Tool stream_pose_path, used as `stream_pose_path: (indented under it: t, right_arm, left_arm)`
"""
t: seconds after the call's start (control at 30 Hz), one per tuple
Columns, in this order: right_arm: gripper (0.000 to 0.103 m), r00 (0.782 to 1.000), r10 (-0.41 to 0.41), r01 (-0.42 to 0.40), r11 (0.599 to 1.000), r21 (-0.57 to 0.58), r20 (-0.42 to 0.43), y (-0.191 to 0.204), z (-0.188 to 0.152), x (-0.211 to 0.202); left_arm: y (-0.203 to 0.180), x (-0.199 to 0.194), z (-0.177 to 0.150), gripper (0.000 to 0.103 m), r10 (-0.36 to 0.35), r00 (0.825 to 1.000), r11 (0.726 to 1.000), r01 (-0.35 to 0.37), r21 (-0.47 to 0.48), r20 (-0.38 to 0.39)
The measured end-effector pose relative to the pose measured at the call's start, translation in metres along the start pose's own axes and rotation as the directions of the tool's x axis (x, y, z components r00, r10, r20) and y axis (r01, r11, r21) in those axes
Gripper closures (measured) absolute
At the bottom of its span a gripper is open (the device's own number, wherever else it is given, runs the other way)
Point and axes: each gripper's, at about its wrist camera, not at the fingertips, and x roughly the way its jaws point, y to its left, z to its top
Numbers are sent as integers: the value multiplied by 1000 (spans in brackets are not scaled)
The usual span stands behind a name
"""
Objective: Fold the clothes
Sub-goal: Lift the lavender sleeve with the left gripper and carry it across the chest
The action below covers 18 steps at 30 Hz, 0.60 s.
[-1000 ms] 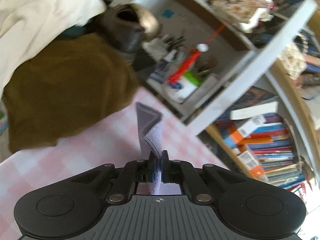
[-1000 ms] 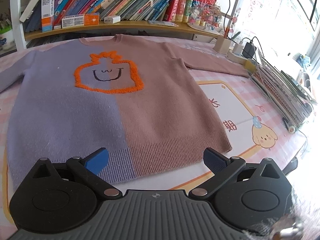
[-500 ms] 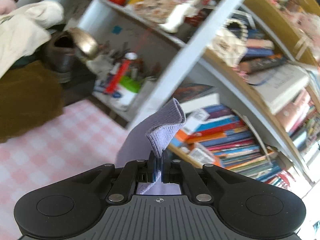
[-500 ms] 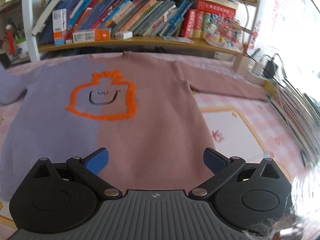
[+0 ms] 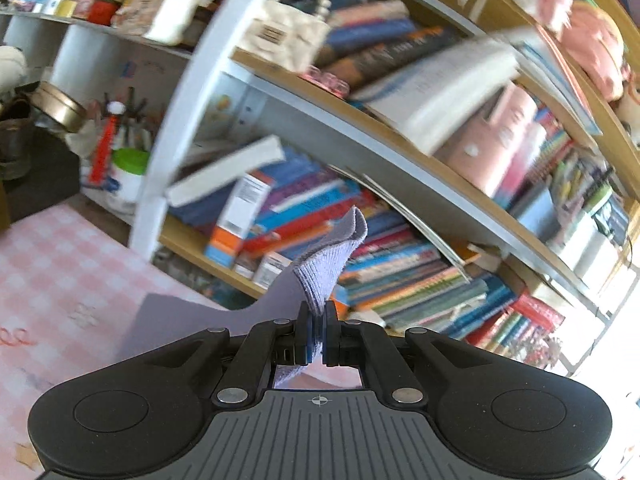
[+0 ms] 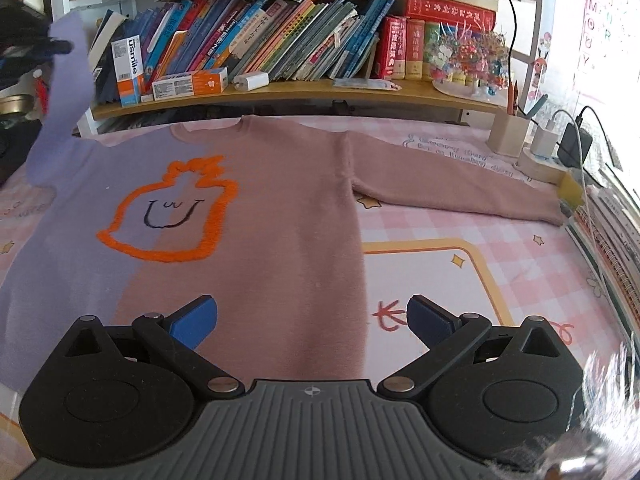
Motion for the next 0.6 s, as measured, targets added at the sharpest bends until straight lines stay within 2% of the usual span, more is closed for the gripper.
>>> stream_pose_path:
  t: [0.27,0.6]
  right_arm:
    - [1,999,50,-50,999,-4,-8,-24,-4,1]
    - [1,1000,-4,5,999,44,-28,-60,-12,1]
  left_arm:
    - [-57,36,-29,100,9,998,994,-2,108,-63]
    - [-87,79,-77,100,75,984,976,-39,215,-160]
